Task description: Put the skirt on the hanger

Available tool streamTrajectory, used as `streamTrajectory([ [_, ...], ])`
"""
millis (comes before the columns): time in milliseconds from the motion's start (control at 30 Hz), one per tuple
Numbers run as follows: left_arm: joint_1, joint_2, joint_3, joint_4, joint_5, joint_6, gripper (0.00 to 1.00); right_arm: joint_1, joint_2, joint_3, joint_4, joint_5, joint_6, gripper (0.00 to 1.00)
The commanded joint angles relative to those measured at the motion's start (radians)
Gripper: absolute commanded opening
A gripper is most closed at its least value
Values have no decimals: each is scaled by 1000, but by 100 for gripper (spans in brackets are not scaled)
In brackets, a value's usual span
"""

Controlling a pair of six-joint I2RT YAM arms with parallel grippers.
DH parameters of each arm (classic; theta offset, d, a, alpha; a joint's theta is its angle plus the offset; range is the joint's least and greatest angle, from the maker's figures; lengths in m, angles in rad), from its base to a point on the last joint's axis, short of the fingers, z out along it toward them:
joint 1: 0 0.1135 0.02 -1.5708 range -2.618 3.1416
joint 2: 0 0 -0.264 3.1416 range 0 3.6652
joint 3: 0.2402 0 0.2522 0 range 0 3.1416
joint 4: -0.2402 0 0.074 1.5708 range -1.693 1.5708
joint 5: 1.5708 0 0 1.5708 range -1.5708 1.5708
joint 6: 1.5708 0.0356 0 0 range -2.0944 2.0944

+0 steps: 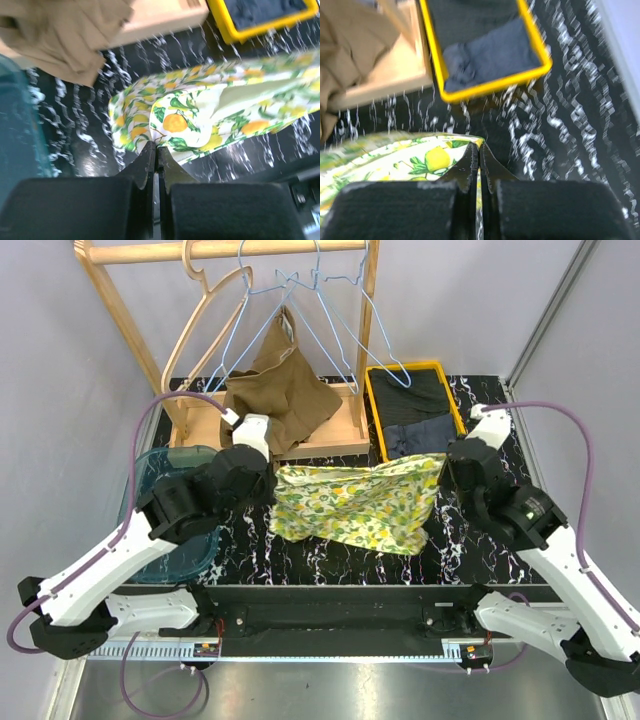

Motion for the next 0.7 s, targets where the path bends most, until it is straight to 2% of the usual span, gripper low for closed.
streamTrajectory([
  [0, 12, -23, -35, -3, 146, 40, 0, -35, 19, 189, -9, 284, -124, 0],
  [167, -52, 42, 3, 10, 280, 105, 0, -38, 65, 352, 131, 356, -346, 0],
  [400, -175, 177, 101, 103, 452, 169, 0, -42, 169, 503, 292, 304, -573, 0],
  [500, -225, 212, 30, 216, 536, 134, 0, -42, 207, 489, 309, 226, -601, 0],
  [667, -295, 250, -208, 434, 613, 16, 0, -48, 310, 371, 361, 60, -566, 0],
])
